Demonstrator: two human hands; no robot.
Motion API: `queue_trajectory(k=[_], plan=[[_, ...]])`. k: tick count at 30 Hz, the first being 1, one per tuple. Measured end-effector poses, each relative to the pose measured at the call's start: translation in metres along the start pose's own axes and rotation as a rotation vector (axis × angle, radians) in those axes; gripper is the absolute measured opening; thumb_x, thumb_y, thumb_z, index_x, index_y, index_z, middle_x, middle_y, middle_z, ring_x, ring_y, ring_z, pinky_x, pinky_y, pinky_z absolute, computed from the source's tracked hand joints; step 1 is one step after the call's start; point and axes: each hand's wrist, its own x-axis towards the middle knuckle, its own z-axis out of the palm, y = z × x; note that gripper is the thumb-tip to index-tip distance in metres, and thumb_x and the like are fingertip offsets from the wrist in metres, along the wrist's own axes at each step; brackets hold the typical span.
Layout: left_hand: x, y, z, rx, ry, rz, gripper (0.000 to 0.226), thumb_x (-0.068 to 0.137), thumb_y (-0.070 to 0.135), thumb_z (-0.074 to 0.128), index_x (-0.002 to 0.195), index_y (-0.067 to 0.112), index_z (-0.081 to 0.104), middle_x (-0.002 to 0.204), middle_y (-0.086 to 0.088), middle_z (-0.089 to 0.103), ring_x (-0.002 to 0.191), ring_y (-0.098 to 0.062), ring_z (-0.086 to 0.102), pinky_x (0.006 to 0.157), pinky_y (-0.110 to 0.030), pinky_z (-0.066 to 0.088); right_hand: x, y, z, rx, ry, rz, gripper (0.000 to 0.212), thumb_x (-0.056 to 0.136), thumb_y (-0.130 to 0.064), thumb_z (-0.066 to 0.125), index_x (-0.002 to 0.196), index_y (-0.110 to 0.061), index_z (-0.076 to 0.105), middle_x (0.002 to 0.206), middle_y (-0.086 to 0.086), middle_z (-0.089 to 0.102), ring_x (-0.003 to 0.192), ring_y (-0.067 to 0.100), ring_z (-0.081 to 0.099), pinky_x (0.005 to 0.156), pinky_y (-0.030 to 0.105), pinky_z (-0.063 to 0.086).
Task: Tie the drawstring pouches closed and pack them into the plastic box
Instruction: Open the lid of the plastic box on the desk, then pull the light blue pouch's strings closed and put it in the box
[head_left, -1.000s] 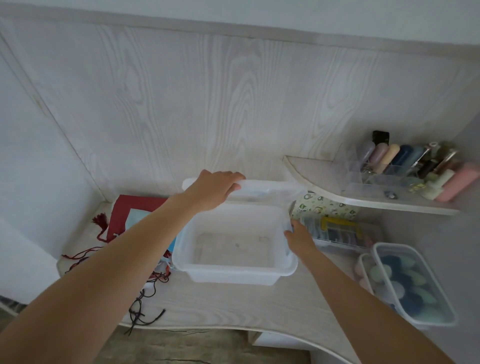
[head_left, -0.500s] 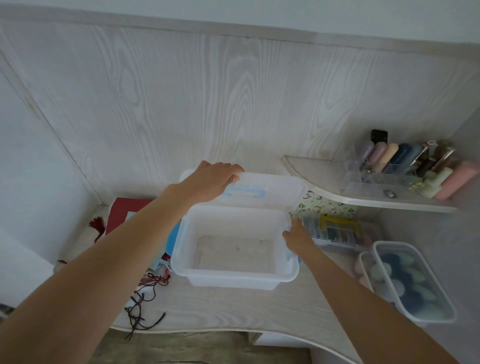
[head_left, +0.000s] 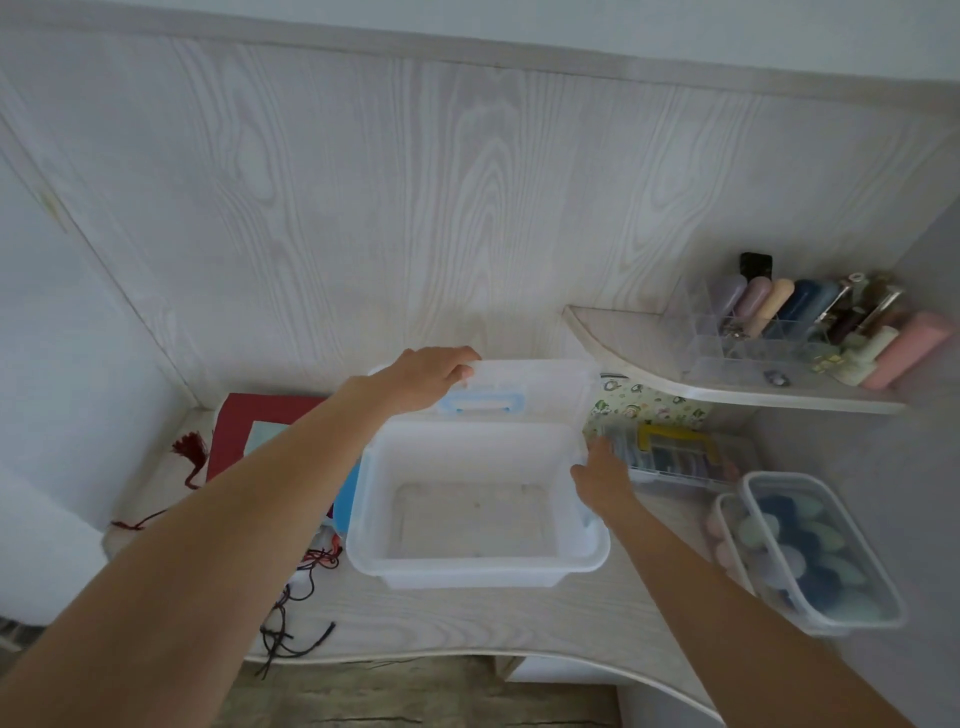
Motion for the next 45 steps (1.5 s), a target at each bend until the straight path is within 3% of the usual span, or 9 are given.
queue_trajectory(k=[4, 13, 22, 30, 34, 38, 40, 43, 45], plan=[[0.004, 0.004, 0.024, 0.101, 0.005, 0.015, 0.039, 0.102, 0.020, 0.028, 0.139, 0.030, 0.039, 0.124, -0.003, 0.056, 0.112, -0.023, 0.047, 0.093, -0.037, 0.030, -0.001, 0.000, 0.000, -0.019, 0.021, 0.010, 0.043, 0.093, -0.002, 0.039, 0.136, 0.000, 0.030, 0.130, 0.020, 0.049, 0.117, 0.034, 0.050, 0.090, 0.037, 0.043], [0.008, 0.018, 0.056, 0.106, 0.036, 0.005, 0.049, 0.098, 0.012, 0.033, 0.143, 0.034, 0.031, 0.145, -0.001, 0.038, 0.129, -0.023, 0.037, 0.112, -0.045, 0.016, -0.007, -0.005, 0.003, -0.063, 0.128, -0.030, 0.039, 0.091, -0.006, 0.046, 0.129, -0.006, 0.041, 0.130, 0.013, 0.045, 0.120, 0.028, 0.042, 0.095, 0.040, 0.041], [-0.034, 0.007, 0.039, 0.085, 0.351, -0.136, 0.040, 0.095, 0.014, 0.039, 0.134, 0.025, 0.043, 0.126, -0.001, 0.053, 0.114, -0.021, 0.051, 0.095, -0.040, 0.039, -0.028, -0.040, -0.002, -0.094, 0.067, -0.520, 0.033, 0.097, -0.013, 0.041, 0.129, -0.015, 0.045, 0.134, 0.004, 0.045, 0.123, 0.018, 0.042, 0.098, 0.026, 0.034], [-0.116, -0.073, 0.016, 0.032, 0.541, -0.344, 0.034, 0.092, 0.007, 0.040, 0.123, 0.014, 0.053, 0.116, -0.008, 0.059, 0.102, -0.026, 0.060, 0.084, -0.043, 0.049, -0.074, -0.119, 0.050, 0.089, -0.039, -0.851, 0.043, 0.095, -0.008, 0.042, 0.138, -0.013, 0.038, 0.139, 0.006, 0.041, 0.129, 0.019, 0.037, 0.099, 0.014, 0.022], [-0.156, -0.133, 0.026, -0.100, 0.483, -0.421, 0.037, 0.091, -0.002, 0.039, 0.124, 0.008, 0.053, 0.125, -0.010, 0.057, 0.115, -0.026, 0.056, 0.097, -0.040, 0.044, -0.099, -0.163, 0.105, 0.078, -0.170, -0.875, 0.043, 0.094, -0.003, 0.041, 0.136, -0.007, 0.040, 0.136, 0.013, 0.043, 0.119, 0.026, 0.046, 0.096, 0.018, 0.029], [-0.183, -0.178, 0.042, -0.145, 0.266, -0.437, 0.041, 0.095, 0.000, 0.036, 0.135, 0.010, 0.045, 0.136, -0.011, 0.050, 0.121, -0.025, 0.052, 0.100, -0.035, 0.042, -0.104, -0.192, 0.173, -0.155, -0.328, -0.732, 0.038, 0.093, -0.002, 0.038, 0.128, -0.007, 0.051, 0.131, 0.015, 0.052, 0.120, 0.030, 0.048, 0.097, 0.030, 0.034], [-0.190, -0.190, 0.050, -0.182, 0.118, -0.428, 0.046, 0.097, 0.001, 0.034, 0.140, 0.015, 0.039, 0.141, -0.010, 0.045, 0.106, -0.024, 0.059, 0.085, -0.030, 0.046, -0.103, -0.198, 0.200, -0.256, -0.386, -0.633, 0.042, 0.093, 0.000, 0.037, 0.133, -0.007, 0.046, 0.134, 0.016, 0.049, 0.123, 0.030, 0.046, 0.097, 0.031, 0.034], [-0.191, -0.208, 0.068, -0.216, -0.036, -0.403, 0.052, 0.097, 0.001, 0.032, 0.143, 0.025, 0.034, 0.140, -0.008, 0.047, 0.059, -0.010, 0.053, 0.052, -0.022, 0.042, -0.098, -0.195, 0.227, -0.332, -0.448, -0.528, 0.054, 0.090, 0.008, 0.037, 0.141, -0.012, 0.037, 0.141, 0.015, 0.041, 0.128, 0.030, 0.040, 0.100, 0.030, 0.035], [-0.189, -0.217, 0.078, -0.215, -0.060, -0.387, 0.056, 0.095, -0.001, 0.033, 0.142, 0.029, 0.035, 0.142, -0.006, 0.045, 0.060, -0.010, 0.054, 0.050, -0.021, 0.039, -0.095, -0.188, 0.239, -0.345, -0.424, -0.505, 0.060, 0.086, 0.014, 0.040, 0.140, -0.014, 0.040, 0.141, 0.013, 0.042, 0.130, 0.028, 0.039, 0.104, 0.030, 0.035]])
